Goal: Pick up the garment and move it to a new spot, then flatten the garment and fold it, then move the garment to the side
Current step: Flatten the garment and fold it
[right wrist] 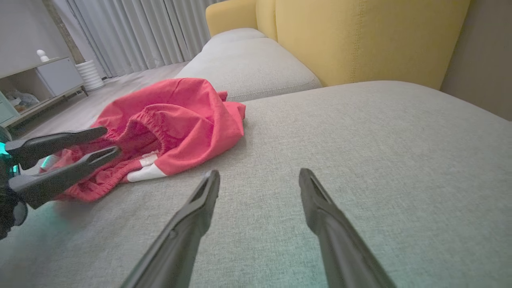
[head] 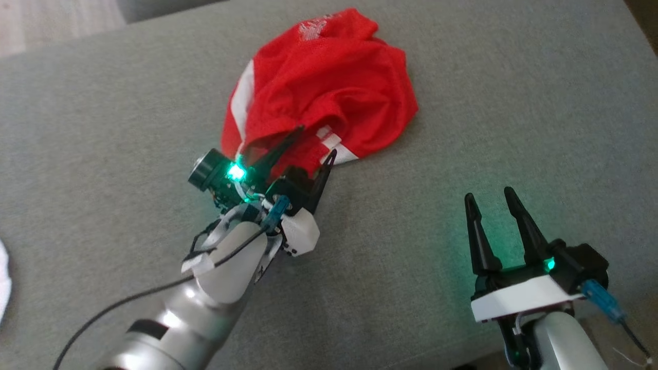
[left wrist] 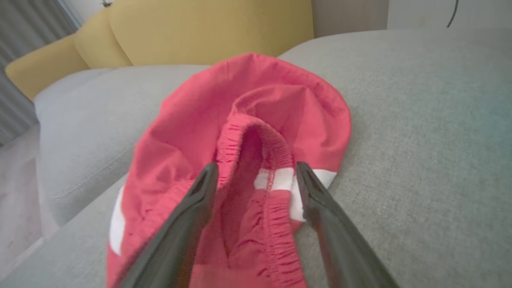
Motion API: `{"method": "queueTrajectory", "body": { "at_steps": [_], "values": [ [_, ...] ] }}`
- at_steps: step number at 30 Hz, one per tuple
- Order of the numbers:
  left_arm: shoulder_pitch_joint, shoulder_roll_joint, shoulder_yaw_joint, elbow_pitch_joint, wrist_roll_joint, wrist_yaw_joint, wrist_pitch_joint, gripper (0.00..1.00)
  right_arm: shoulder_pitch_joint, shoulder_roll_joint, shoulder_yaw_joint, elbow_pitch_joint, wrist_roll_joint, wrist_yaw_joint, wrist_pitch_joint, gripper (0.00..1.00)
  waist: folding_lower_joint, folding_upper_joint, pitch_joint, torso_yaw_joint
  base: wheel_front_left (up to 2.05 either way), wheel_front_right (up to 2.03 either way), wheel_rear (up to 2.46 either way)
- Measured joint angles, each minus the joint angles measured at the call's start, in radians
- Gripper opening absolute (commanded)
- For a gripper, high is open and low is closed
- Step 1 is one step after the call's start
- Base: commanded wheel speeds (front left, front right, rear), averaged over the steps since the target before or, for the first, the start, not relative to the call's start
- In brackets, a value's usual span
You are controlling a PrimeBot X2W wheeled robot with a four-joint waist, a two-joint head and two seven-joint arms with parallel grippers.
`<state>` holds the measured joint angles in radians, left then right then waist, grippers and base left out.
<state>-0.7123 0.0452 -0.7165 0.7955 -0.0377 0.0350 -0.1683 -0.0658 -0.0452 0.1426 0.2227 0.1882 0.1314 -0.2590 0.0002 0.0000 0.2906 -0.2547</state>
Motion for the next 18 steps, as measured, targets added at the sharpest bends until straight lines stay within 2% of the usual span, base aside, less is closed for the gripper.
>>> {"method": "queueTrajectory", "body": {
  "at_steps": [9,12,13,14,16,18],
  "values": [
    [-0.085,-0.002,-0.074,0.108,-0.046,0.011,0.034,1.0,-0.034,0.0,0.009,0.0,0.015,0.0,0.0,1.0,0.0,0.0,0.062,-0.054,0.0,0.0,0.0],
    [-0.108,-0.002,-0.09,0.139,-0.058,0.027,0.026,1.0,-0.035,0.0,0.008,0.0,0.016,0.0,0.0,1.0,-0.0002,0.0,0.071,-0.066,0.0,0.0,0.0],
    [-0.115,-0.003,-0.093,0.145,-0.064,0.027,0.023,0.83,-0.035,0.0,0.008,0.0,0.016,0.0,0.0,1.0,-0.0002,0.0,0.071,-0.068,0.0,0.0,0.0],
    [-0.121,-0.004,-0.096,0.154,-0.072,0.027,0.018,0.39,-0.035,0.0,0.007,0.001,0.016,0.0,0.0,1.0,-0.0001,0.0,0.07,-0.069,0.0,0.0,0.0],
    [-0.125,-0.004,-0.103,0.167,-0.087,0.027,0.007,0.0,-0.035,0.0,0.007,0.001,0.016,0.0,0.0,1.0,-0.0002,0.0,0.066,-0.068,0.0,0.0,0.0],
    [-0.125,-0.004,-0.11,0.172,-0.107,0.027,-0.003,0.0,-0.035,0.0,0.008,0.003,0.016,0.0,0.0,1.0,-0.0002,0.0,0.06,-0.066,0.0,0.0,0.0]
  ]
}}
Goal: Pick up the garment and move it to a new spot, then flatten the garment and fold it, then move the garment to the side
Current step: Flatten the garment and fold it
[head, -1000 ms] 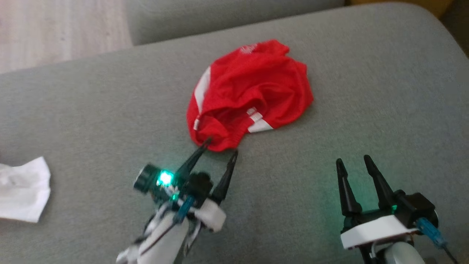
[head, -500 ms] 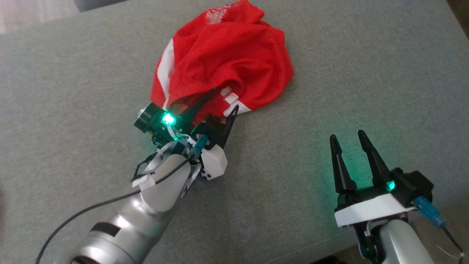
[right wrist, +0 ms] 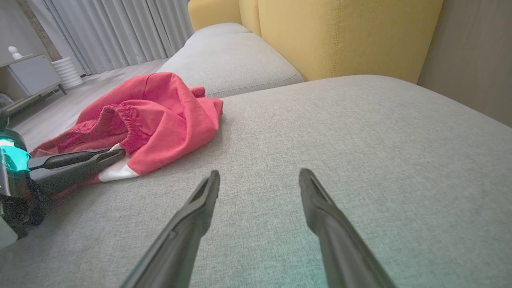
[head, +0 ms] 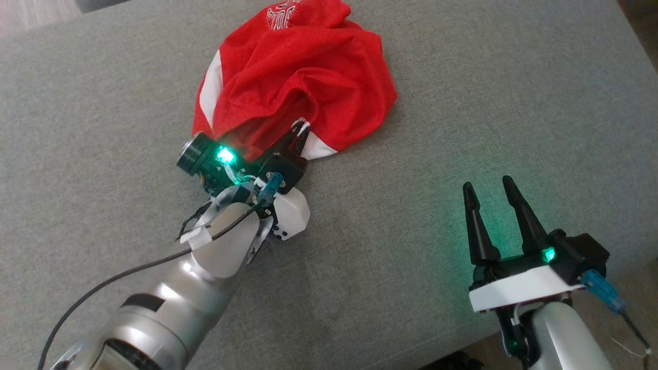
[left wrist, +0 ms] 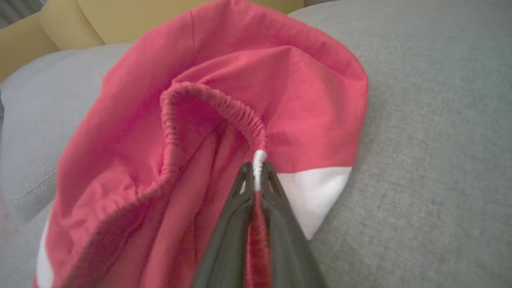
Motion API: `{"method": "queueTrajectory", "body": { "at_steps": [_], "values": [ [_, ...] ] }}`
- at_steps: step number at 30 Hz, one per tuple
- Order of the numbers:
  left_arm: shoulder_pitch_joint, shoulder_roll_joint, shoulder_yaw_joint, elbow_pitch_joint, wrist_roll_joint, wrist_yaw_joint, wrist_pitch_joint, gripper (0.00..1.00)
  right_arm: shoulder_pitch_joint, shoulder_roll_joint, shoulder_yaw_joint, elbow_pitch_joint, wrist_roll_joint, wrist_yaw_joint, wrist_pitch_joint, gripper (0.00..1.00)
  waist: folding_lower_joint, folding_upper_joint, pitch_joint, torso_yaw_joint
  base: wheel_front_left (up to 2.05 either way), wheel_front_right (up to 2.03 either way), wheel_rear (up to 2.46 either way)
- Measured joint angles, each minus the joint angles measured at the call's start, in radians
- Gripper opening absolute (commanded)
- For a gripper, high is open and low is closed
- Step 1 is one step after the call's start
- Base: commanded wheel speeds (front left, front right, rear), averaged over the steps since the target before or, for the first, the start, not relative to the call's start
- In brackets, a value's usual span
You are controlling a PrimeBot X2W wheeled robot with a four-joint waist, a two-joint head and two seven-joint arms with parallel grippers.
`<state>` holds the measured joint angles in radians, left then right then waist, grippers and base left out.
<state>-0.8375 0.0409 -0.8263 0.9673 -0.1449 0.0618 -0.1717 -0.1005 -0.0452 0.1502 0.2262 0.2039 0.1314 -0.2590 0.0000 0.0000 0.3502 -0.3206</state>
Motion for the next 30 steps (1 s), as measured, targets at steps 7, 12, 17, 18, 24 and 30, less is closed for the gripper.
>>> {"method": "queueTrajectory", "body": {
  "at_steps": [7,12,17,18,24,30],
  "values": [
    [0.001,0.002,-0.011,-0.107,-0.194,-0.071,-0.038,0.0,0.001,0.0,-0.001,0.008,0.0,0.0,0.0,1.0,0.0,0.0,-0.035,0.024,0.0,0.0,0.0],
    [-0.006,0.002,-0.007,-0.297,-0.394,-0.079,-0.046,0.0,0.017,0.0,0.007,0.021,-0.003,0.0,0.0,1.0,-0.0001,0.0,-0.089,0.046,0.0,0.0,0.0],
    [-0.056,-0.002,0.049,-0.513,-0.579,-0.061,-0.038,0.0,0.055,0.0,-0.003,0.027,-0.012,0.0,0.0,1.0,-0.0002,0.0,-0.15,0.081,0.0,0.0,0.0],
    [-0.061,-0.003,0.069,-0.552,-0.6,-0.051,-0.034,0.0,0.065,0.0,-0.007,0.027,-0.012,0.0,0.0,1.0,-0.0002,0.0,-0.159,0.093,0.0,0.0,0.0],
    [0.01,0.103,0.147,-0.699,-0.664,0.018,0.039,0.0,0.075,0.0,-0.011,0.027,-0.018,0.0,0.0,1.0,-0.0002,0.0,-0.201,0.179,0.0,0.0,0.0],
    [0.24,0.255,0.179,-0.674,-0.691,0.062,0.064,0.0,0.075,0.0,0.007,0.041,-0.009,0.0,0.0,1.0,-0.0002,0.0,-0.206,0.253,0.0,0.0,0.0]
  ]
}}
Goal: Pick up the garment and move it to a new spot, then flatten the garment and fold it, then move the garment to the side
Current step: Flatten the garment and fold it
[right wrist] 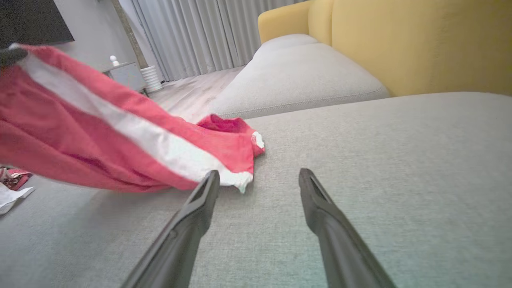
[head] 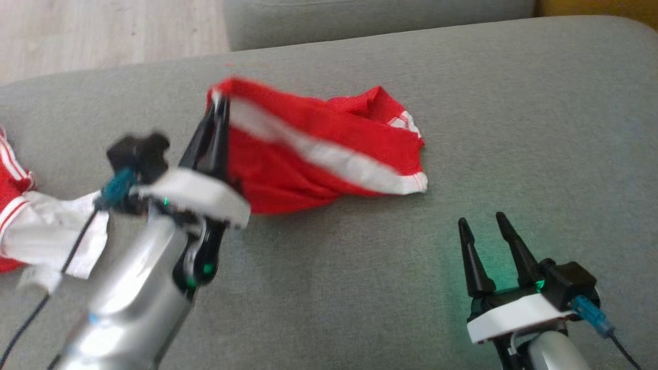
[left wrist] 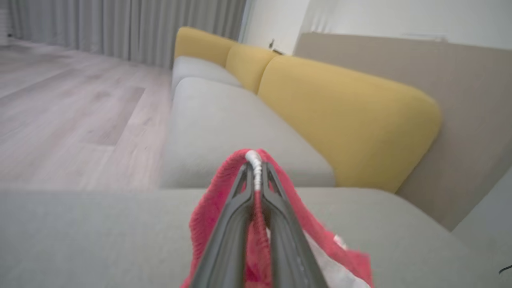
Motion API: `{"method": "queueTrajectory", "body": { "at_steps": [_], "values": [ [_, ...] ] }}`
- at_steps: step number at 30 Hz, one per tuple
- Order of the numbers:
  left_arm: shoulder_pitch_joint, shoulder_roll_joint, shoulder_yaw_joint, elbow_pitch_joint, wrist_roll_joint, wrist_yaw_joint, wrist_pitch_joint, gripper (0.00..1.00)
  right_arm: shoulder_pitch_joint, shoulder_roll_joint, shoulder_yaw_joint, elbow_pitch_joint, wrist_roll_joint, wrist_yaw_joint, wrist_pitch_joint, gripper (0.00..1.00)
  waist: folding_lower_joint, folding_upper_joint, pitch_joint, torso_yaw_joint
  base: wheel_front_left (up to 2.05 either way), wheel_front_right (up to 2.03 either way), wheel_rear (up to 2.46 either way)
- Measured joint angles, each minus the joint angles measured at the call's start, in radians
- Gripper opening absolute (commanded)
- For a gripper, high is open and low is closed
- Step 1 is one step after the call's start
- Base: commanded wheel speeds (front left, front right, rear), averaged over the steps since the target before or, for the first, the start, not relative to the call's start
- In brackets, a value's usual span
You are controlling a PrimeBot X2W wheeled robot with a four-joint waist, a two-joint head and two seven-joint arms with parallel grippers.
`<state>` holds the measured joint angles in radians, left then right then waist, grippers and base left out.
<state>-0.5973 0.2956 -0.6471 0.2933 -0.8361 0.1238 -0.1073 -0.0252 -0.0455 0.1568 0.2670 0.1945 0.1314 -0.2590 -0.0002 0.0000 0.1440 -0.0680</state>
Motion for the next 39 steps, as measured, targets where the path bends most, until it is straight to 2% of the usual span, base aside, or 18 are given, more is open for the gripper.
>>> {"method": "queueTrajectory", "body": {
  "at_steps": [4,9,17,25,26,27,29,33,39],
  "values": [
    [0.079,0.026,0.004,-0.004,-0.009,-0.001,-0.025,0.0,-0.008,0.0,0.02,0.029,-0.016,0.0,0.0,1.0,0.0001,0.0,0.016,0.025,0.0,0.0,0.0],
    [0.083,0.046,0.022,-0.037,-0.012,-0.001,-0.044,0.0,-0.092,-0.001,0.054,0.123,-0.136,0.0,0.001,1.0,0.0002,0.0,0.043,0.068,0.0,0.0,0.0],
    [0.083,0.043,0.015,-0.065,-0.012,-0.002,-0.045,0.0,-0.233,-0.004,0.064,0.28,-0.239,0.0,0.001,1.0,0.0002,0.0,0.075,0.124,0.0,0.0,0.0],
    [0.078,0.038,0.003,-0.072,-0.012,-0.002,-0.045,0.0,-0.306,-0.005,0.082,0.374,-0.274,0.0,0.001,1.0,0.0002,0.0,0.105,0.148,0.0,0.0,0.0],
    [0.075,0.038,0.002,-0.072,-0.012,-0.002,-0.045,0.0,-0.314,-0.006,0.086,0.376,-0.273,0.0,0.001,0.85,0.0003,0.0,0.109,0.151,0.0,0.0,0.0],
    [0.073,0.038,0.002,-0.072,-0.012,-0.002,-0.045,0.0,-0.32,-0.007,0.091,0.375,-0.273,0.0,0.001,0.59,0.0003,0.0,0.112,0.153,0.0,0.0,0.0],
    [0.069,0.038,0.002,-0.072,-0.012,-0.002,-0.045,0.0,-0.323,-0.007,0.094,0.363,-0.263,0.0,0.001,0.0,0.0003,0.0,0.116,0.156,0.0,0.0,0.0],
    [0.069,0.039,-0.001,-0.071,-0.007,-0.002,-0.048,0.0,-0.318,-0.007,0.104,0.342,-0.251,0.0,0.001,0.0,0.0002,0.0,0.108,0.157,0.0,0.0,0.0],
    [0.068,0.056,0.0,-0.075,0.012,-0.006,-0.063,0.0,-0.313,-0.007,0.067,0.191,-0.195,0.0,0.001,0.0,0.0002,0.0,0.091,0.127,0.0,0.0,0.0]
  ]
}}
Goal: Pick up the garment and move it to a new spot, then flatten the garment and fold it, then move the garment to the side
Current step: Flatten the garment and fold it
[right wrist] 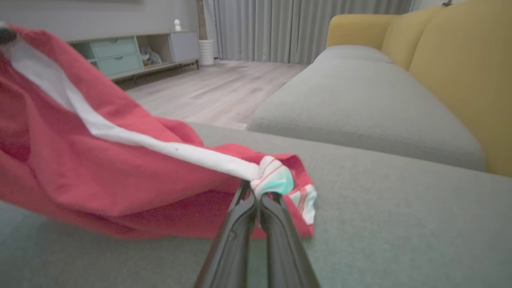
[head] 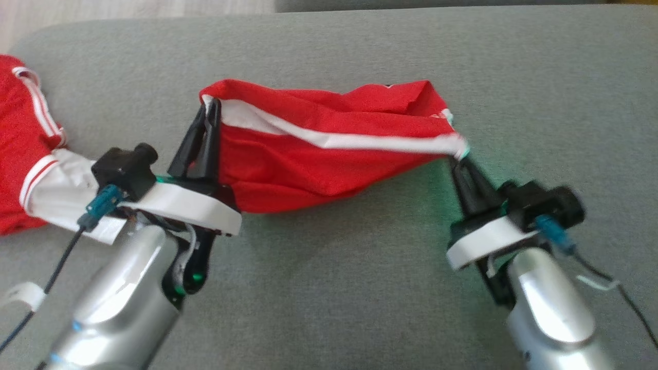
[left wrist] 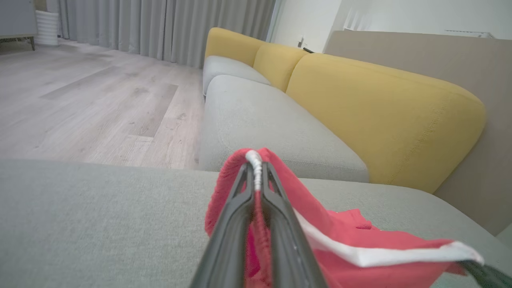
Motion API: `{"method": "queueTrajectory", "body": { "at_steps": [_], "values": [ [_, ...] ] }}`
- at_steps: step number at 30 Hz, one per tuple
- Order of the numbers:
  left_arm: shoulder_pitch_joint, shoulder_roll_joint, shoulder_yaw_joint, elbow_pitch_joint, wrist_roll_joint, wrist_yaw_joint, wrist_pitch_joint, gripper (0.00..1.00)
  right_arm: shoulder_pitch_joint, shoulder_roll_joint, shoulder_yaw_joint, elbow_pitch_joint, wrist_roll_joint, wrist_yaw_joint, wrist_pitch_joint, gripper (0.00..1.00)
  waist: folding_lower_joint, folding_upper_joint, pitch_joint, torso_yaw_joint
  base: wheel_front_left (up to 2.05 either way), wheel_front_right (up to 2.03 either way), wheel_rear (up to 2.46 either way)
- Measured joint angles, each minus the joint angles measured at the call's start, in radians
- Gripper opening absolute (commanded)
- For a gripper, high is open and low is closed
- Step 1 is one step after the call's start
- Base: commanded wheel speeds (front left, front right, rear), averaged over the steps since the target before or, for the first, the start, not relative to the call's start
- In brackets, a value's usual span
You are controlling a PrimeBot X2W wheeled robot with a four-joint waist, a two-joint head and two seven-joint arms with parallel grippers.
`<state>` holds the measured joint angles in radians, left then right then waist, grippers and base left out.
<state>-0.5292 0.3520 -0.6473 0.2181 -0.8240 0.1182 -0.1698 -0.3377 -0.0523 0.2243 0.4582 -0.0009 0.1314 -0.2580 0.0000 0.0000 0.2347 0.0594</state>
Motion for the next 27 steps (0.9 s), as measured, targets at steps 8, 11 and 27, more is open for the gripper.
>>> {"method": "queueTrajectory", "body": {
  "at_steps": [8,11,27],
  "values": [
    [-0.205,0.049,-0.03,-0.042,0.107,-0.057,0.016,0.0,-0.135,0.0,-0.155,-0.175,0.014,0.0,0.0,0.0,0.0,0.0,0.016,-0.052,0.0,0.0,0.0],
    [-0.362,0.022,-0.031,-0.024,0.156,-0.113,-0.03,0.0,-0.292,-0.015,-0.21,-0.182,0.005,0.0,0.0,0.0,0.0,0.0,0.042,-0.064,0.0,0.0,0.0],
    [-0.497,-0.114,0.055,0.066,0.263,-0.243,-0.088,0.0,-0.519,-0.207,-0.319,-0.294,0.01,0.0,-0.003,0.0,0.0,0.0,0.099,-0.13,0.0,0.0,0.0]
  ]
}}
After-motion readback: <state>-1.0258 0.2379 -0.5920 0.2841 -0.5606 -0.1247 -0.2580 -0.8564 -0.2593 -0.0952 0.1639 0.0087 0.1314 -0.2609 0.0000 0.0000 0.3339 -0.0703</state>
